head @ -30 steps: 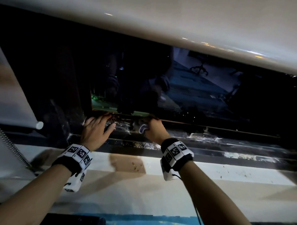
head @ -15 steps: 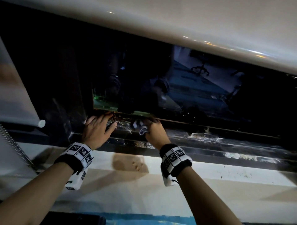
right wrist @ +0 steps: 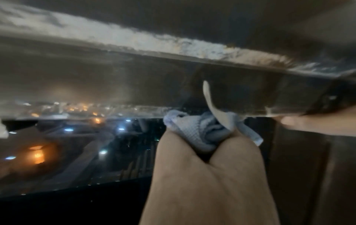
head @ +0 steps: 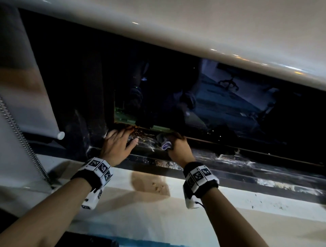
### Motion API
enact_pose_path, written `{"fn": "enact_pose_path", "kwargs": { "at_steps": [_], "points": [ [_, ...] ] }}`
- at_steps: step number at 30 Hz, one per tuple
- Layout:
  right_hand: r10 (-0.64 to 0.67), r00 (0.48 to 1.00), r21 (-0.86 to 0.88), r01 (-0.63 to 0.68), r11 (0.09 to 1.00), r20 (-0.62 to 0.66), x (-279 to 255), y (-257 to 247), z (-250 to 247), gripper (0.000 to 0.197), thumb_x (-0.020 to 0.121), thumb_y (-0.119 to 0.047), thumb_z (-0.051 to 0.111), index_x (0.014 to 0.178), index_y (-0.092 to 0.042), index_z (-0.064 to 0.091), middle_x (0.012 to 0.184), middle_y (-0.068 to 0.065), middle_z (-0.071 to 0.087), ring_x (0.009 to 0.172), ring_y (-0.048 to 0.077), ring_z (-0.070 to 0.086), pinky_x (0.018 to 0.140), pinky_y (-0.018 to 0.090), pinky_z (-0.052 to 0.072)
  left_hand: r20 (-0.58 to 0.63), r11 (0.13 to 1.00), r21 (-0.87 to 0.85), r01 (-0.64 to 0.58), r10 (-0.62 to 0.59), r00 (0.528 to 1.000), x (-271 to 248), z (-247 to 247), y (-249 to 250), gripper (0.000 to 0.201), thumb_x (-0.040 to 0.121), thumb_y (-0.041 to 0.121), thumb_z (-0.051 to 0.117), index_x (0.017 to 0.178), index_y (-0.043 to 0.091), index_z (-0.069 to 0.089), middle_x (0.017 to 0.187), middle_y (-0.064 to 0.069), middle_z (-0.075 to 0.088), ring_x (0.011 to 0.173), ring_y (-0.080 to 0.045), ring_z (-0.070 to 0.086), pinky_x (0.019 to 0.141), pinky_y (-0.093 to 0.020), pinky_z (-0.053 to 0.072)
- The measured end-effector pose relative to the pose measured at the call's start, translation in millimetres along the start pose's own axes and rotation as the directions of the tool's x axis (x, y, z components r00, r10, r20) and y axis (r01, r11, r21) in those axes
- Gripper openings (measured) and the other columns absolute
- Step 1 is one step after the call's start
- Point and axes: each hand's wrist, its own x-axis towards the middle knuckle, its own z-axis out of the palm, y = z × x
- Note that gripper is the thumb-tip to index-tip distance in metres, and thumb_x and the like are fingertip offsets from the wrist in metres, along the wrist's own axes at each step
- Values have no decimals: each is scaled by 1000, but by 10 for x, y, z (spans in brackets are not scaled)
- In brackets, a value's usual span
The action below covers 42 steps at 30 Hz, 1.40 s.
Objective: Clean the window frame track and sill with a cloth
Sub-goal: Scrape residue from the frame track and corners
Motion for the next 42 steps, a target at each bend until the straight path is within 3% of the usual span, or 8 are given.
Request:
{"fn": "enact_pose_path", "kwargs": {
  "at_steps": [7,11,18,23,28,31,35,42],
  "points": [
    [-124,980,29,121,992,153,-275,140,-246,31,70,-11,52,95,-14,69,94,6,67,83,25,60,74,29,46,-2,1000,-1,-5,5,1000,5,4,-9,64,91,56,20,131,16,49,132,-1,56,117,-20,54,102,-33,26],
    [87,996,72,-86,994,-7,-130,244,-468,29,64,11,55,78,-9,71,83,2,72,80,12,66,72,23,50,-2,1000,7,-1,1,1000,0,16,-9,65,90,57,19,130,16,50,132,0,56,117,-19,55,102,-33,28],
    [470,874,-306,-484,820,-123,142,83,109,46,87,-12,46,129,3,39,126,25,42,113,42,43,93,46,36,-8,1000,12,-11,11,1000,9,15,-8,66,91,56,19,130,14,51,131,-2,57,115,-20,56,102,-31,24],
    [247,968,-309,-247,919,-38,223,-145,396,44,82,-33,49,120,-13,55,119,13,55,109,36,47,92,41,36,-36,1000,22,-12,12,999,-1,30,-1,62,91,54,22,127,14,53,124,-4,61,109,-24,58,98,-31,24],
    [-20,993,94,9,996,119,-37,-185,-4,35,70,-7,57,103,-11,66,100,11,65,92,26,59,76,27,42,-33,1000,22,-17,18,999,9,24,2,64,90,55,22,127,14,53,128,-4,59,111,-25,57,97,-31,23],
    [53,996,126,-62,990,69,-60,-18,-312,29,64,-3,53,87,-9,70,82,8,70,78,13,61,63,17,35,-40,1000,23,-18,18,999,9,1,10,64,90,55,21,128,14,52,128,-3,59,112,-24,57,97,-30,22],
    [266,951,10,-268,963,-159,120,222,-176,38,70,7,53,105,0,63,106,23,62,100,37,57,81,32,42,-40,999,25,-21,22,999,-2,-16,18,64,90,55,20,127,14,53,126,-3,60,111,-22,57,98,-29,21],
    [189,982,-264,-177,948,22,399,-294,443,34,83,-12,54,117,-9,57,128,17,48,118,36,39,99,41,30,-33,999,25,-32,33,999,-7,-6,1,59,91,52,25,123,13,55,120,-3,63,103,-23,60,96,-29,24]
  ]
}}
